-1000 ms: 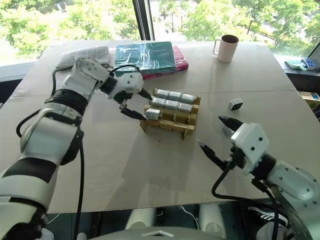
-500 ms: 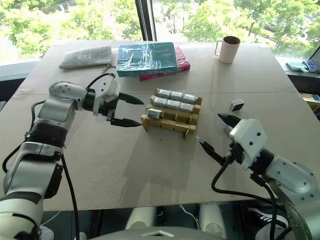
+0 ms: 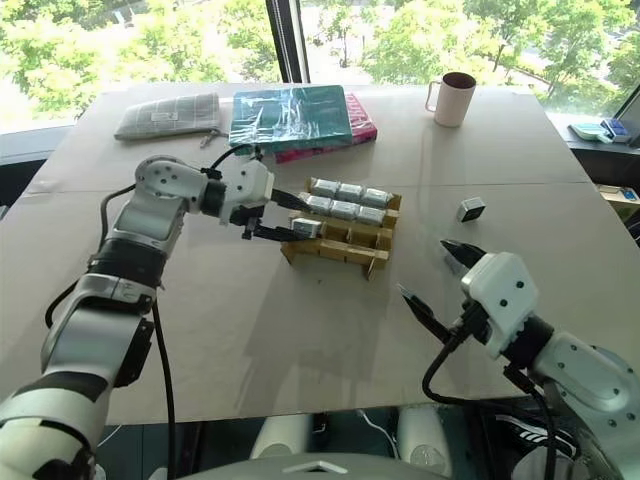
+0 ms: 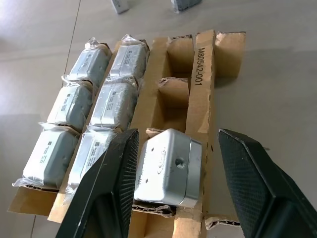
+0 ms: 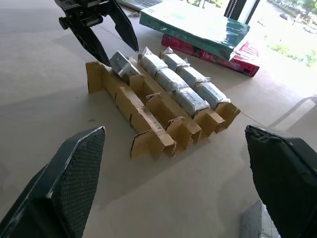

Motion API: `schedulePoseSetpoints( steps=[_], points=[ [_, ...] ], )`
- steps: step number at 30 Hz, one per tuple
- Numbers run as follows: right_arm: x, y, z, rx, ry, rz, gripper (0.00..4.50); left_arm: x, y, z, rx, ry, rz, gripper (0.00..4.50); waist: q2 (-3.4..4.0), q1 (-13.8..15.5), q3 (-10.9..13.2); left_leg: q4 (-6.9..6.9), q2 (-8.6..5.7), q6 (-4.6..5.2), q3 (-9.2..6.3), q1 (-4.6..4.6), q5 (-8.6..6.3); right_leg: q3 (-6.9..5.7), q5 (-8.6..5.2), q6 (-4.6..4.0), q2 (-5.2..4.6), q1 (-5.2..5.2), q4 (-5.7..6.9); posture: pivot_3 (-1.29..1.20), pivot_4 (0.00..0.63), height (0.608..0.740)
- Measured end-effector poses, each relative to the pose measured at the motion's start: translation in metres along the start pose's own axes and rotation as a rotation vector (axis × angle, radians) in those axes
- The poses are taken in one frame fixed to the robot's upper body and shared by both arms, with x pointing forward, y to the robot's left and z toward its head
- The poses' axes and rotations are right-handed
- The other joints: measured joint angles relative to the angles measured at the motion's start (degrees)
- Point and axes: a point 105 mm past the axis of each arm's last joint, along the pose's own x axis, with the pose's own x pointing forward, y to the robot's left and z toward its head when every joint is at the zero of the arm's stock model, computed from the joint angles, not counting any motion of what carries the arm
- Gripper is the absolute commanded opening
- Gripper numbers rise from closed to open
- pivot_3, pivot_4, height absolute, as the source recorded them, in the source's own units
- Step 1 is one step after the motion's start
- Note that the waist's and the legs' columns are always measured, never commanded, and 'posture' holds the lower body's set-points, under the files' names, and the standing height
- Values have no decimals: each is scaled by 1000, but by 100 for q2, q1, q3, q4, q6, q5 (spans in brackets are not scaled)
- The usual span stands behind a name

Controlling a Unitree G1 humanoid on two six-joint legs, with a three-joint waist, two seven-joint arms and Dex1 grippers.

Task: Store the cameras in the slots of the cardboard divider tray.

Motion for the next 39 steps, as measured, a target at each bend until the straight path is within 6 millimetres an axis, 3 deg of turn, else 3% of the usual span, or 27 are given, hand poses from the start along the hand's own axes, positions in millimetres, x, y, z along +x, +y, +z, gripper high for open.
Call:
schedulePoseSetpoints(
  steps=[6, 9, 11, 13, 24, 35, 37, 38, 39],
  points=[
    [-3, 0, -2, 3, -1, -23, 4500, 1, 4, -11, 17, 61, -19, 2645, 0, 13, 0, 2, 0, 0, 1, 0, 0, -3, -9, 14, 0, 1, -1, 0, 150, 740],
    [-3, -1, -2, 3, -1, -32, 4500, 7, 10, -16, 10, 65, -8, 1859, -1, 20, -1, 2, -1, 1, 1, 0, 0, -3, -9, 15, -1, 2, -2, 0, 150, 740],
    [-3, -1, -2, 2, -1, -37, 4500, 9, 15, -11, 45, 51, 0, 1065, -4, 23, -2, 2, -1, 1, 1, 0, 0, -6, -9, 14, -1, 5, -2, 0, 150, 740],
    [-3, -2, -1, -5, -4, -37, 4500, 7, 20, -8, 79, 70, 0, 883, 0, 28, -7, 2, -1, 1, 1, 7, 0, -6, -9, 14, -1, 10, -2, 0, 150, 740],
    [-5, 0, -2, -10, 1, -36, 4500, 13, 15, -7, 7, 57, -72, 883, -1, 22, -6, -1, -2, 1, -29, 11, -1, -4, -9, 13, -1, 15, -4, 0, 150, 740],
    [-8, 2, -6, 6, 16, -36, 4500, 18, 29, -7, -12, 124, -78, 883, -2, 33, -6, 1, -3, 1, -33, 10, -1, -7, -11, 16, -2, 15, -4, 0, 150, 740],
    [-8, 2, -6, 5, 15, -37, 4500, 17, 29, -7, -28, 123, -83, 1913, -2, 30, -6, 1, -2, 1, -33, 10, -1, -7, -11, 17, -2, 15, -4, 0, 150, 740],
    [-8, 2, -5, 3, 12, -38, 4500, 17, 27, -8, -48, 122, -97, 2208, -2, 25, -6, 1, -2, 1, -33, 10, -1, -7, -11, 17, -2, 15, -4, 0, 150, 740],
    [-8, 2, -5, 2, 11, -38, 4500, 16, 25, -10, -77, 121, -111, 2208, -3, 18, -5, 1, -2, 1, -34, 10, -1, -7, -11, 17, -2, 14, -4, 0, 150, 740]
  ],
)
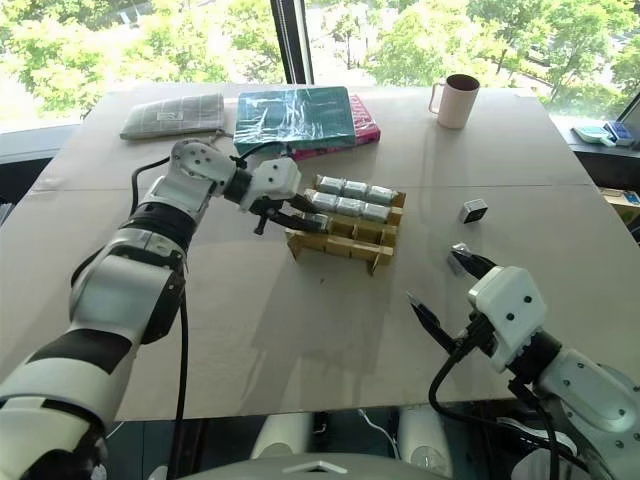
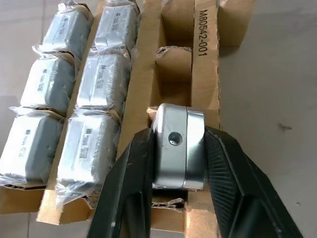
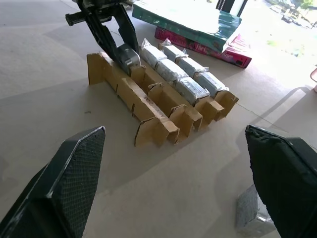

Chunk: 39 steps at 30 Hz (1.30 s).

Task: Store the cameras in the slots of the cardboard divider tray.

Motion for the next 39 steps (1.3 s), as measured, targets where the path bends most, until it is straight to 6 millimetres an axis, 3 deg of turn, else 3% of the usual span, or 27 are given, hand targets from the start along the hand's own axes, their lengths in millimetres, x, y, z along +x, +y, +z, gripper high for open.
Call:
schedulePoseSetpoints(
  steps=[1, 4, 9, 12, 18, 24, 33, 39],
  points=[
    [0, 0, 0, 0, -1, 0, 4500, 0, -1, -1, -16, -5, -4, 2700, 0, -4, 0, 0, 0, 0, 0, -1, 0, 0, 0, 0, 0, -1, 0, 0, 150, 740],
    [0, 0, 1, -3, -4, 3, 4500, -6, 3, 3, -131, -92, 24, 3605, -1, -17, 1, -1, 0, 0, -2, -5, 0, 0, 0, 0, 1, -4, 0, 0, 150, 740],
    [1, 0, 2, -2, -11, 8, 4500, -44, 9, 14, -294, -228, 110, 3605, 1, -50, 4, -4, 2, 0, -1, -5, 0, 3, 0, 0, 2, -7, 0, 0, 150, 740],
    [4, -1, 5, 0, -23, 18, 4500, -59, 5, 7, -326, -259, 169, 3605, 4, -43, 2, -5, 3, 0, 1, 2, 0, 5, 0, -1, 1, -3, 1, 0, 150, 740],
    [9, -5, 7, 0, -43, 39, 4500, -34, -8, -28, -382, -229, 287, 3605, -3, 35, 5, -1, 2, 0, -5, -4, 0, -1, 3, -5, -3, -1, 0, 0, 150, 740],
    [10, -5, 6, 5, -30, 53, 4500, -18, 9, -7, -347, -273, 401, 3605, -3, 77, 5, -1, -1, 0, -5, -6, 0, -1, 6, -10, 2, -2, 0, 0, 150, 740],
    [6, -1, 1, 19, 1, 51, 4500, -7, 10, -21, -360, -195, 477, 3605, -2, -6, 5, -3, -1, -1, -1, -2, 0, 2, 3, -2, 2, -1, 0, 0, 150, 740],
    [7, -3, 1, 16, 1, 35, 4500, -9, 9, -16, -383, -255, 485, 3605, -2, -16, 3, -4, 1, -1, -1, 0, 0, 4, 3, -4, 1, -2, 0, 0, 150, 740]
  ],
)
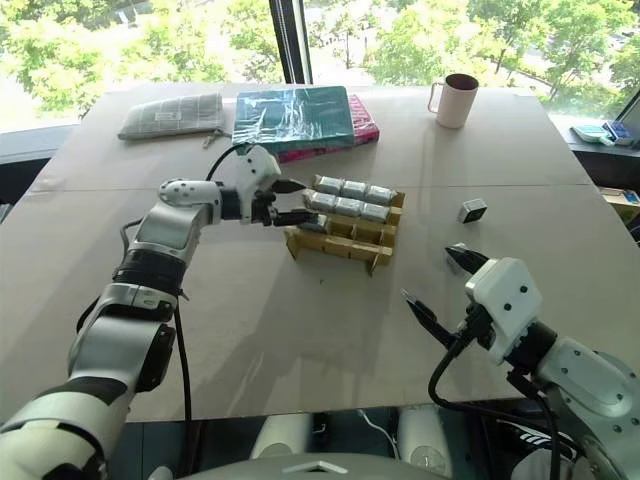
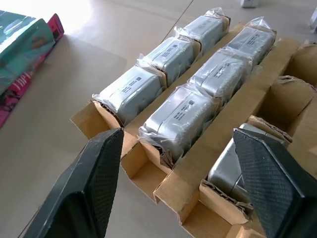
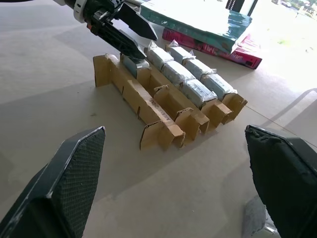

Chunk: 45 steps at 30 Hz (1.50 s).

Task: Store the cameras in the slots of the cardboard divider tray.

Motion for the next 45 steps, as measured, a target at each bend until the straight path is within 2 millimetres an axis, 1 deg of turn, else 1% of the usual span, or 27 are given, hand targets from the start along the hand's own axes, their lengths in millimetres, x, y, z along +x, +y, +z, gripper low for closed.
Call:
schedulePoseSetpoints(
  steps=[1, 2, 3, 4, 7, 8, 10, 13, 16, 19, 22, 23, 24, 25, 27, 28, 29, 30, 33, 35, 36, 37, 40, 42, 43, 44, 45],
  points=[
    [0, -1, 0, -6, -1, -9, 4500, -4, -2, 4, -45, -36, -16, 3605, -1, -7, 1, 0, 1, 0, 0, -1, 0, 0, 0, 0, 0, -1, 0, 0, 150, 740],
    [1, -3, 1, -13, -1, -21, 4500, -9, -5, 12, -84, -88, -39, 3605, 0, -9, 1, 0, 1, 0, 0, -1, 0, 1, 0, 0, 0, -1, 0, 0, 150, 740],
    [1, -4, 1, -15, -1, -26, 4500, -11, -6, 17, -92, -109, -48, 3605, 0, -8, 1, 0, 1, 0, 0, -1, 0, 1, 0, 0, 0, -1, 0, 0, 150, 740],
    [3, -5, 2, -14, -5, -32, 4500, -22, -8, 24, -98, -169, -49, 3605, 2, -22, 0, -1, 2, 0, 4, 3, 0, 3, 0, 0, 1, -1, -1, 0, 150, 740],
    [7, -9, 1, 4, 9, -53, 4500, -36, -16, 29, -90, -236, -65, 3605, 5, -37, -2, -8, 4, -1, 13, 17, 0, 12, 8, -13, 0, 3, 0, 0, 150, 740],
    [11, -18, -6, 39, 45, -79, 4500, -48, -27, 22, -112, -246, -116, 3869, 5, -40, -2, -10, 4, -1, 18, 26, 0, 16, 8, -15, 0, 6, 2, 0, 150, 740],
    [14, -29, -18, 80, 100, -104, 4500, -64, -41, 12, -174, -235, -186, 4441, 5, -32, 0, -11, 7, -1, 21, 28, 0, 16, 8, -15, -1, 6, 1, 0, 150, 740],
    [17, -50, -40, 136, 194, -158, 4500, -88, -61, 9, -182, -238, -272, 4441, 12, -22, 4, -12, 14, -3, 21, 29, -2, 16, 8, -17, -11, 2, -2, 0, 150, 740],
    [21, -68, -55, 189, 259, -193, 4500, -105, -76, 9, -169, -242, -308, 4441, 21, 6, 9, -16, 13, -23, 19, 29, -14, 13, 8, -18, -16, 1, -3, 0, 150, 740],
    [24, -77, -64, 232, 292, -201, 4500, -112, -88, 9, -155, -235, -339, 4441, 25, 3, 11, -23, 12, -23, 22, 29, -14, 14, 8, -18, -17, 0, -8, 0, 150, 740],
    [28, -85, -78, 285, 335, -198, 4500, -115, -100, 5, -157, -233, -354, 4441, 28, -19, 13, -31, 11, -17, 32, 30, -11, 20, 8, -18, -15, -4, -11, 0, 150, 740],
    [29, -86, -82, 300, 348, -194, 3968, -116, -103, 3, -160, -232, -351, 4500, 29, -21, 13, -33, 11, -4, 34, 31, -3, 21, 8, -18, -14, -5, -12, 0, 150, 740],
    [32, -88, -88, 322, 362, -188, 3612, -116, -106, 2, -161, -229, -348, 4500, 31, -21, 15, -36, 10, -3, 37, 31, -2, 23, 7, -18, -12, -5, -11, 0, 150, 740],
    [33, -88, -91, 334, 369, -185, 3063, -116, -109, 2, -160, -229, -346, 4500, 35, -17, 17, -39, 9, -2, 40, 31, -2, 26, 8, -18, -11, -6, -10, 0, 150, 740],
    [36, -88, -92, 337, 374, -171, 2129, -116, -111, 3, -154, -231, -335, 4500, 38, -3, 18, -41, 8, -2, 41, 31, -1, 26, 7, -18, -10, -7, -11, 0, 150, 740],
    [39, -88, -92, 340, 372, -158, 1500, -117, -113, 2, -155, -229, -327, 4500, 38, -14, 18, -43, 7, -2, 46, 33, -2, 31, 6, -16, -10, -7, -12, 0, 150, 740],
    [41, -89, -92, 337, 369, -150, 1086, -117, -115, 1, -159, -226, -323, 4500, 38, -17, 18, -46, 7, -2, 51, 33, -2, 35, 6, -15, -11, -9, -14, 0, 150, 740],
    [42, -89, -92, 333, 365, -148, 802, -117, -116, 0, -164, -226, -321, 4500, 38, -16, 18, -47, 7, -2, 52, 34, -2, 36, 6, -15, -11, -9, -14, 0, 150, 740],
    [45, -90, -92, 317, 359, -135, 817, -118, -118, -3, -177, -226, -301, 4500, 39, -17, 19, -52, 7, -3, 54, 36, -2, 37, 5, -13, -10, -12, -14, 0, 150, 740],
    [48, -86, -86, 248, 347, -82, 817, -121, -117, -4, -176, -230, -259, 4500, 49, -16, 25, -56, 8, -3, 58, 36, -2, 40, 1, -7, -11, -16, -15, 0, 150, 740],
    [51, -82, -79, 205, 327, -45, 817, -122, -116, -6, -175, -234, -239, 4500, 55, -17, 29, -58, 7, -3, 65, 36, -2, 48, -2, -3, -11, -22, -14, 0, 150, 740],
    [57, -78, -68, 156, 294, 2, 817, -123, -116, -8, -171, -237, -220, 4500, 57, -21, 30, -62, 7, -2, 72, 36, -2, 53, -2, -1, -10, -27, -14, 0, 150, 740],
    [78, -62, -25, 18, 156, 132, 817, -122, -116, -13, -142, -254, -173, 4500, 60, -68, 32, -67, 10, -3, 85, 43, -2, 60, -2, -1, -4, -31, -14, 0, 150, 740],
    [95, -51, -2, -70, 79, 217, 817, -123, -116, -19, -153, -261, -139, 4500, 60, -117, 32, -71, 11, -3, 91, 47, -2, 64, -2, -1, -4, -33, -14, 0, 150, 740],
    [110, -42, 12, -117, 27, 275, 817, -122, -116, -22, -168, -274, -127, 4500, 60, -151, 32, -74, 11, -3, 93, 50, -1, 65, -2, -1, -4, -32, -13, 0, 150, 740],
    [124, -33, 22, -146, -13, 327, 817, -122, -115, -24, -177, -281, -115, 4500, 58, -156, 32, -74, 12, -3, 92, 50, -1, 64, -2, -2, -3, -34, -13, 0, 150, 740],
    [134, -27, 26, -162, -31, 357, 817, -122, -114, -24, -180, -282, -107, 4500, 57, -163, 32, -77, 12, -3, 93, 50, -1, 64, 8, -17, -2, -41, -13, 0, 150, 740]
  ],
)
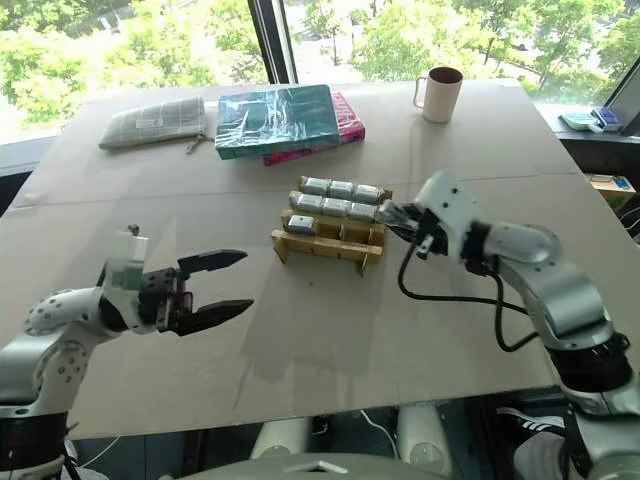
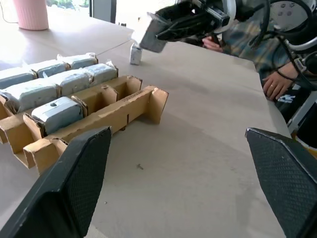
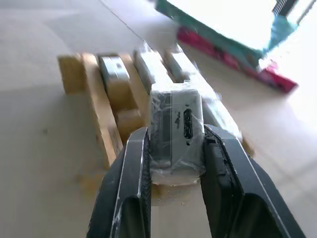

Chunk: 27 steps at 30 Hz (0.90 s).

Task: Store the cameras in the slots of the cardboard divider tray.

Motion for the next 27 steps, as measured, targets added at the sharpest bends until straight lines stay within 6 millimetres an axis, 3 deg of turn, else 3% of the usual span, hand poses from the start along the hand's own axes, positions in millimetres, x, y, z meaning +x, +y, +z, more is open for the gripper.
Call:
schedulePoseSetpoints(
  steps=[3, 8, 12, 27],
  points=[
    [24, 3, -3, -6, -2, 53, 817, -5, 2, -2, -3, -1, 21, 4500, -3, 37, -1, -10, -6, 0, 4, -10, 0, 1, 2, -2, -7, -4, -5, 0, 150, 740],
    [46, 0, -19, 6, 35, 73, 817, -19, 3, -8, -18, 5, 88, 4500, -3, 7, -1, -19, -8, 0, 23, -18, 0, 4, 4, 1, -8, -8, -13, 0, 150, 740],
    [46, 0, -27, 2, 56, 88, 817, -27, 0, -11, -33, 12, 134, 4500, -2, -2, 0, -25, -3, -2, 34, -12, 0, 4, 3, 0, -6, -9, -10, 0, 150, 740],
    [60, 15, -20, 36, -2, 151, 817, -26, -10, -13, -55, -5, 174, 4500, -2, -8, -1, -26, -2, -10, 32, -1, -5, 15, 3, -2, -7, -11, -4, 0, 150, 740]
  ],
)
